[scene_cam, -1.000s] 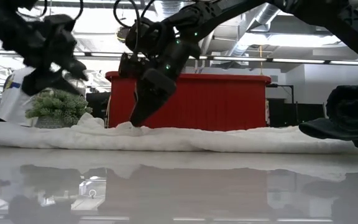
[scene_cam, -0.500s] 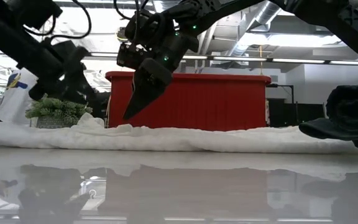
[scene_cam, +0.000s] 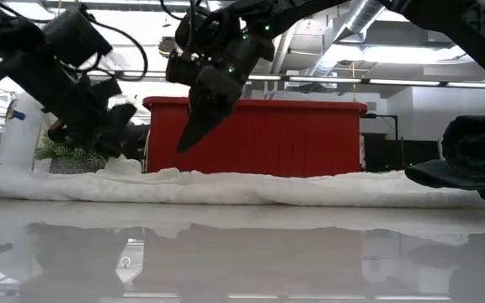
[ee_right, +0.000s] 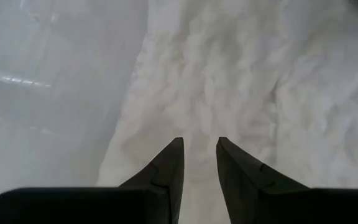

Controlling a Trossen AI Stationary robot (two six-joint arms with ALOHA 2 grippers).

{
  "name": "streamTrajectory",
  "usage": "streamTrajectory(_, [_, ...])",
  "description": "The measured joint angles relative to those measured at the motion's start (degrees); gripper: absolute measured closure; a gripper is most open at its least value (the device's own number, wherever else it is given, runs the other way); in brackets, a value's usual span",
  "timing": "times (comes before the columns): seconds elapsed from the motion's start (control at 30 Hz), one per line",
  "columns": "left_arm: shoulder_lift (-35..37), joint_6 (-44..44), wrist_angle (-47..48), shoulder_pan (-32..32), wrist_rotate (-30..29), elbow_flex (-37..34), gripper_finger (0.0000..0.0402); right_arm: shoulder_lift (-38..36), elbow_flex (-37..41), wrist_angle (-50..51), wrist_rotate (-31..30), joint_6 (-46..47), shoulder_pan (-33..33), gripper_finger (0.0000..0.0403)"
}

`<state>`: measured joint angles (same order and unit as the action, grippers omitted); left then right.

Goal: Fold Laundry from Bin
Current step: Fold the white t-shirt

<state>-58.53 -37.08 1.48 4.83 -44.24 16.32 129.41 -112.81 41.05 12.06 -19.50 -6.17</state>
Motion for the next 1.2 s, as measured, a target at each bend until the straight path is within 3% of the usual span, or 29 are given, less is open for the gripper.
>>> streamTrajectory(0.2, [-9.5,-5.7,0.0,0.1,-0.5,0.0,0.0219,-1.5,0.0,0.9,0.0,0.0,0.0,0.0284])
streamTrajectory(0.33, [-14.8,-12.5,-0.2,0.0,2.5,0.0,0.0219,-2.8,0.0,2.4,-0.1,0.1,-0.1,0.0284])
streamTrajectory(0.57, [-17.3,-15.5,-0.3,-0.6,6.2,0.0,0.0219,-5.5,0.0,8.2,-0.1,0.1,-1.7,0.0285])
streamTrajectory(0.9, [-5.6,-14.6,7.1,-0.7,10.5,-0.1,0.0219,-15.3,3.0,42.8,2.5,-0.4,-10.0,0.0285])
streamTrajectory(1.03, [1.7,-14.6,13.7,-0.7,11.7,-0.1,0.0219,-23.1,12.3,43.2,2.9,4.4,-14.5,0.0285])
streamTrajectory(1.2, [11.8,-15.1,20.5,-0.7,14.7,-0.1,0.0219,-37.8,31.7,35.5,2.9,9.5,-18.7,0.0285])
